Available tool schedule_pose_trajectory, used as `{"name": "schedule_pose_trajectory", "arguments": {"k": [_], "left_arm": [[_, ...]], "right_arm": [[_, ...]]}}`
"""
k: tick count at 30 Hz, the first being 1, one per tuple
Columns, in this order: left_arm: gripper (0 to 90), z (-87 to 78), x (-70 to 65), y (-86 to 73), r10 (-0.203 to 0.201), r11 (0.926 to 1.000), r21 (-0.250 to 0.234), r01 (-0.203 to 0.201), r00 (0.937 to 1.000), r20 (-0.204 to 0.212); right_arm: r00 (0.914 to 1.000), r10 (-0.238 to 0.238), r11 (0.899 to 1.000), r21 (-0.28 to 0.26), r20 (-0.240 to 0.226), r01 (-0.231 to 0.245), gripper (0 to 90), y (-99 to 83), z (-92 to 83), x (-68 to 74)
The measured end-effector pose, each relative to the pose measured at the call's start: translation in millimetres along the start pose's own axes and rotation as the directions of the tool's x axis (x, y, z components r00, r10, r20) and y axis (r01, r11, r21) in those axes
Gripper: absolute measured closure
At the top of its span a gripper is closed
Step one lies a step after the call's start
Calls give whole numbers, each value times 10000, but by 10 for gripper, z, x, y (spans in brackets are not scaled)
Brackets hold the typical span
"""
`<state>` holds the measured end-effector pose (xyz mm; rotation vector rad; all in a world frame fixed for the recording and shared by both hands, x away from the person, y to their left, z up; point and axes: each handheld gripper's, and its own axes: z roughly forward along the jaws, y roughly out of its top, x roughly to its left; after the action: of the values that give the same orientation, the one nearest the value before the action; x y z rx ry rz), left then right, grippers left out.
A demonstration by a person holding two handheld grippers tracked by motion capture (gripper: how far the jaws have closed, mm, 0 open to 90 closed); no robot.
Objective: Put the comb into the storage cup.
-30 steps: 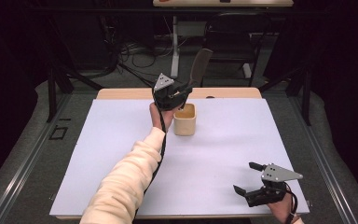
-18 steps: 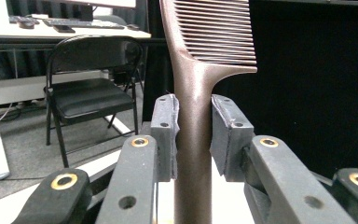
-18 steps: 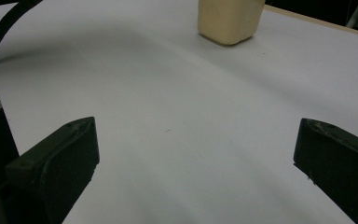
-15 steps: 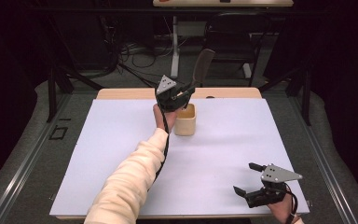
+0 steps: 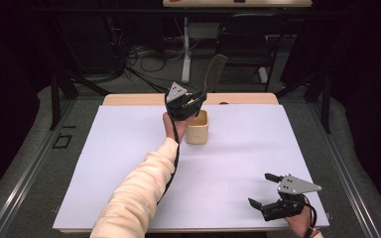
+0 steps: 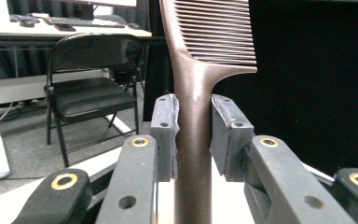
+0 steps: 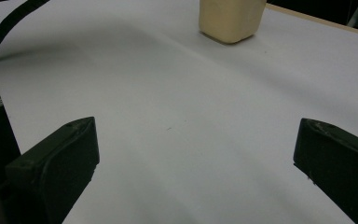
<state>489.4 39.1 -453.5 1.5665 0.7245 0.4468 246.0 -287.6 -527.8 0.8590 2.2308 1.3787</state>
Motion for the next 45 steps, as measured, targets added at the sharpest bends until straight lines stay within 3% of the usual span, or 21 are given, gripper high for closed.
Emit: {"name": "schedule_pose_trajectory", "arguments": {"k": [23, 45], "left_arm": [[725, -39, 66, -189, -63, 9999, -126, 63, 10000, 7], [724, -79, 97, -345, -39, 9999, 168, 39, 10000, 12]], "right_arm": [[10000, -57, 10000, 35, -20, 57, 0, -3, 3, 5], [10000, -38, 9999, 101, -34, 39, 0, -6, 8, 9]]}}
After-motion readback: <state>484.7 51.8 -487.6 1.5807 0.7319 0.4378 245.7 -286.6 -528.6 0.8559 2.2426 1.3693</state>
